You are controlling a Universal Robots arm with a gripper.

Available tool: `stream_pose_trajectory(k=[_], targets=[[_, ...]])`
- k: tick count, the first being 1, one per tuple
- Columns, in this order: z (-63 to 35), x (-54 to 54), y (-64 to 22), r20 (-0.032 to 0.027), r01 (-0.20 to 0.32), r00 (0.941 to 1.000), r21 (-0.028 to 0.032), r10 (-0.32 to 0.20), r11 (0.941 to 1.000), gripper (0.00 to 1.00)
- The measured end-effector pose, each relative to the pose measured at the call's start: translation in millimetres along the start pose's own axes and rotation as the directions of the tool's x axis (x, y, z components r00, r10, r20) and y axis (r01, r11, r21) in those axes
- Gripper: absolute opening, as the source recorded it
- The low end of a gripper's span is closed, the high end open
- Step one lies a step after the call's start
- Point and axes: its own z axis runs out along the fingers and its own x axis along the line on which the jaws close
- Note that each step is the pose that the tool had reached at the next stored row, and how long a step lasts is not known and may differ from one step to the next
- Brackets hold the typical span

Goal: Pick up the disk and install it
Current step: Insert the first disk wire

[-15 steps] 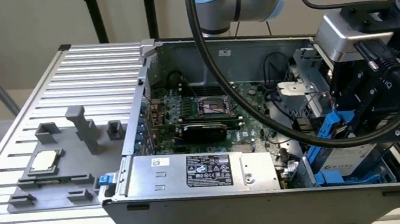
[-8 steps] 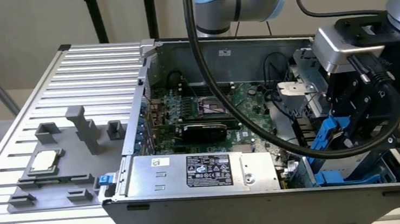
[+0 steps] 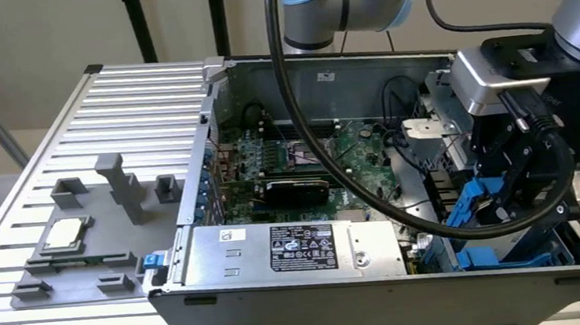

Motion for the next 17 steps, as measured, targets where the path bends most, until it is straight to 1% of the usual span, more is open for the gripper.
stream_pose_trajectory(k=[9, 10, 11, 15, 17], targets=[[0.6, 0.1, 0.0, 0.0000, 0.000, 1.0000, 0.0000, 0.000, 1.0000, 0.00], [0.7, 0.0, 0.0, 0.0007, 0.000, 1.0000, 0.0001, 0.000, 1.0000, 0.00], [0.6, 0.0, 0.0, 0.0009, 0.000, 1.0000, 0.0001, 0.000, 1.0000, 1.00], [0.6, 0.1, 0.1, 0.0027, 0.000, 1.0000, 0.0001, 0.000, 1.0000, 1.00], [0.6, 0.1, 0.1, 0.0027, 0.000, 1.0000, 0.0001, 0.000, 1.0000, 1.00]])
